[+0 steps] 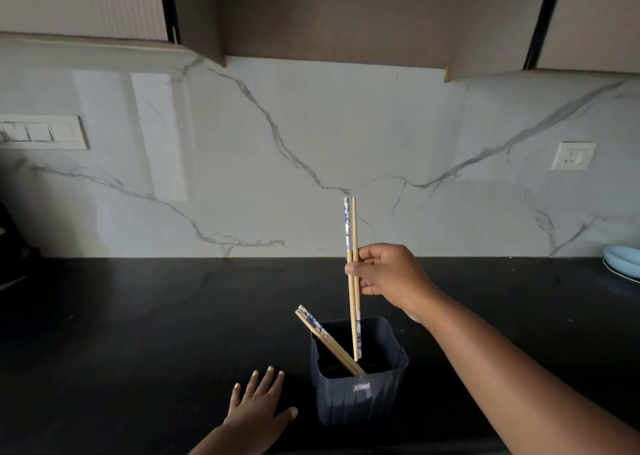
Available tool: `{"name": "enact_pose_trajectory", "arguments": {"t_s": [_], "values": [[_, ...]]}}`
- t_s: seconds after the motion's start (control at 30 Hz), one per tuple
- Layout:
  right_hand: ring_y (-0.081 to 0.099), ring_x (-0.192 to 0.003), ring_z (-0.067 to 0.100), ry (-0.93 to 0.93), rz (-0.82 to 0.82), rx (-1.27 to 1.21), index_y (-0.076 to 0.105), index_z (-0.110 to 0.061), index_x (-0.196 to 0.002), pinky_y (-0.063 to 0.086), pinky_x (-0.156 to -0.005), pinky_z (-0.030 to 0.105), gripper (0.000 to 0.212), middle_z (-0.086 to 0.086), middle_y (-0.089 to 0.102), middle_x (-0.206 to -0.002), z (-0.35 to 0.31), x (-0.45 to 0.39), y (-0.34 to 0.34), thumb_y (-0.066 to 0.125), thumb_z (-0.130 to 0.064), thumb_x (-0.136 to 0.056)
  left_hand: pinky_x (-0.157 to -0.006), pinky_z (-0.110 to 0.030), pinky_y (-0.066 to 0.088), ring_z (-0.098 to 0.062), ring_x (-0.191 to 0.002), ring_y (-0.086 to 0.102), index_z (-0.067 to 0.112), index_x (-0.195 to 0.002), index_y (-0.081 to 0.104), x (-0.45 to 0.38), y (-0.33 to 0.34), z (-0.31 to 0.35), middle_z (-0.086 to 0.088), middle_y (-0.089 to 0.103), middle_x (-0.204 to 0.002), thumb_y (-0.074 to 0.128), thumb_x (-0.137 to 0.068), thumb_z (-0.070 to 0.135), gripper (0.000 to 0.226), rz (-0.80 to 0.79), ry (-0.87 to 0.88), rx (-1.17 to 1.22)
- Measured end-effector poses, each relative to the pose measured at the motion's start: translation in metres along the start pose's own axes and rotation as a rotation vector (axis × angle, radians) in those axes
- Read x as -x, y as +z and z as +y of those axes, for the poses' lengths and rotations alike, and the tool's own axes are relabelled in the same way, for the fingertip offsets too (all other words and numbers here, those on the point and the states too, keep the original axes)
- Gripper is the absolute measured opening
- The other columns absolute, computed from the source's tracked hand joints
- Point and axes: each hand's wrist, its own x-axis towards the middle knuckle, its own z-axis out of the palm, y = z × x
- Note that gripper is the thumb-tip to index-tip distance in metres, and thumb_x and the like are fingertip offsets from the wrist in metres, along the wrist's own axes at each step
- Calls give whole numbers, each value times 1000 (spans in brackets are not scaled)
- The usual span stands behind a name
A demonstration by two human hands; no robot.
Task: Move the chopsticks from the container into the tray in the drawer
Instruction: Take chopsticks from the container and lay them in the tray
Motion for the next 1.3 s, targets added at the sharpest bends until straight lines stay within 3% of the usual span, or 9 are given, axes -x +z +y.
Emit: {"name": "enact_pose_trajectory", "arguments": {"t_s": [0.07,0.17,0.3,0.53,0.83,0.97,1.03,1.13,1.3], "values": [[75,-75,17,21,-23,-95,70,-15,-92,59,-61,25,10,5,76,-85,-14,4,-3,74,-12,-83,-117,-46,-5,-18,-150,-5,31,-154,6,4,-30,2,5,0,-164,42,-92,57,77,141,63,50],[75,-74,18,53,-55,-171,70,-10,-95,58,-58,24,12,7,77,-84,-25,9,-2,73,-10,-84,-119,-35,-1,-17,-148,17,29,-151,23,19,-88,9,4,22,-160,46,-94,45,63,572,323,53],[75,-78,24,75,-98,-243,70,-7,-96,60,-61,29,11,11,77,-85,-29,14,6,72,-9,-85,-111,-35,29,-26,-133,46,25,-140,43,44,-155,31,-8,49,-145,53,-92,39,51,962,748,-135],[75,-82,27,81,-170,-333,71,-5,-96,60,-65,33,12,13,77,-90,-37,23,21,71,-12,-86,-98,-40,48,-27,-125,56,25,-121,67,64,-193,44,-4,62,-132,65,-91,22,30,1060,1095,-384],[72,-72,25,129,-165,-404,72,-2,-95,60,-62,33,15,16,75,-84,-41,34,31,73,-11,-84,-97,-43,50,-23,-113,65,16,-103,76,82,-217,50,-1,73,-113,65,-92,17,16,1083,1262,-478],[71,-70,28,157,-204,-472,71,2,-101,60,-63,34,22,19,73,-86,-43,39,28,74,-11,-83,-86,-37,55,-22,-88,70,14,-97,71,93,-220,65,-4,74,-96,58,-90,11,15,1046,1138,-6],[73,-74,27,136,-200,-455,72,-3,-99,60,-64,33,18,16,75,-89,-44,41,24,74,-11,-83,-73,-33,57,-19,-79,69,25,-96,67,99,-226,79,1,73,-87,57,-94,17,13,886,838,569],[74,-81,29,125,-210,-467,74,-7,-99,60,-64,32,18,15,76,-95,-46,43,18,74,-13,-82,-62,-30,59,-24,-71,73,14,-94,68,97,-245,95,-6,74,-79,61,-94,23,11,509,428,1204],[75,-78,27,126,-211,-426,74,-9,-95,59,-62,30,12,14,77,-89,-43,49,22,72,-9,-84,-59,-33,59,-31,-71,74,0,-89,68,94,-249,99,-13,75,-77,69,-89,17,17,320,275,1378]]}}
